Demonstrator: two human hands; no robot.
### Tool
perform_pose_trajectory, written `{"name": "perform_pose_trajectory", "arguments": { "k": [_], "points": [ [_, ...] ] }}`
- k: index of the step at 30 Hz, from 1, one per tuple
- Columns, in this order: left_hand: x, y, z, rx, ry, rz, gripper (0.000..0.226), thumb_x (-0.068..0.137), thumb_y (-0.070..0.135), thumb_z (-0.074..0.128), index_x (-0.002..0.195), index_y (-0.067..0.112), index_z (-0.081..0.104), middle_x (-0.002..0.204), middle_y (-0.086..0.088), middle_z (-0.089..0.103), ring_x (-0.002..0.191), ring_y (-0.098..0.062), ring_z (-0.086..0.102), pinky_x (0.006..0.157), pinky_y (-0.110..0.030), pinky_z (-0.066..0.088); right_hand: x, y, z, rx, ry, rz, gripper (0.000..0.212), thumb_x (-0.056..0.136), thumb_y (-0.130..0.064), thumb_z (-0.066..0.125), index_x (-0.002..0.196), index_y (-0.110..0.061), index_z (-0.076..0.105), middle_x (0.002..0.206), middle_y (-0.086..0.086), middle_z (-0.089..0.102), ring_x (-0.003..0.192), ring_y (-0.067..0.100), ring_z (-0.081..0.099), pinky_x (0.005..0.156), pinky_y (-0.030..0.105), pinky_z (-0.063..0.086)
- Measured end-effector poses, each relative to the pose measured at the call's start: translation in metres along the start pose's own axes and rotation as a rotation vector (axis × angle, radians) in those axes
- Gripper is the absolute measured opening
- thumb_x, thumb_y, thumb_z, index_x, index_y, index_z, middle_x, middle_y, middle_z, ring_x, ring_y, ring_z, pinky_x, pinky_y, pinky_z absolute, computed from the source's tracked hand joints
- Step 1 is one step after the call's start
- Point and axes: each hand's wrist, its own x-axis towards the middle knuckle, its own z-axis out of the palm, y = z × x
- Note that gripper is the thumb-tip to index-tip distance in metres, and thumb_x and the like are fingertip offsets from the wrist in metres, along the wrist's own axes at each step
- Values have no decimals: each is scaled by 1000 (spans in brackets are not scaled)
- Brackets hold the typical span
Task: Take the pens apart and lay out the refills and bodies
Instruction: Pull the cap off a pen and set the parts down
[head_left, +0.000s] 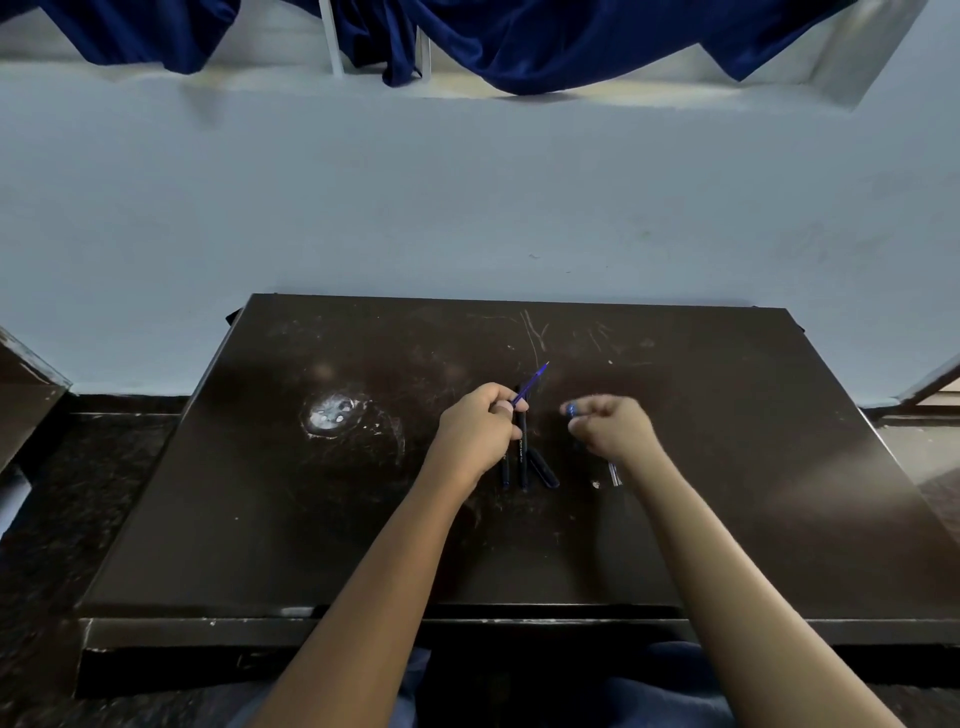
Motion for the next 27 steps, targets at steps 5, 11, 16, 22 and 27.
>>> {"name": "perform_pose_trajectory", "arguments": {
  "k": [5,11,16,22,27],
  "points": [
    [0,0,-1,-9,6,-10,29,100,17,35,100,23,63,86,2,62,49,-2,41,43,-14,29,-2,16,16,-336,-42,-8,16,73,-10,69,74,-25,65,94,6,69,87,24,67,76,32,55],
    [-2,-1,-2,-27,5,-19,28,100,16,35,107,20,62,91,0,62,51,-3,41,42,-15,29,-6,18,19,-403,-36,-66,7,78,-15,70,84,-19,68,92,4,70,87,20,66,80,33,54],
    [-2,-3,-4,-59,-15,-35,26,100,17,35,102,23,61,95,-3,64,52,-4,41,44,-19,29,-28,-18,14,319,-272,36,11,89,-22,63,89,-15,71,90,6,72,77,11,67,76,24,53],
    [0,-5,-9,-82,-23,-43,22,97,20,38,104,26,58,96,-3,62,55,-7,42,46,-21,30,-38,-49,32,528,-390,64,12,88,-7,61,80,-15,65,72,1,67,65,10,63,75,23,49],
    [2,-6,-14,-132,16,-52,21,98,18,40,107,22,59,103,-4,65,57,-6,45,50,-21,35,2,-83,34,655,-370,178,18,91,-8,57,77,-20,60,65,-6,66,63,7,63,61,21,51]
  ]
}}
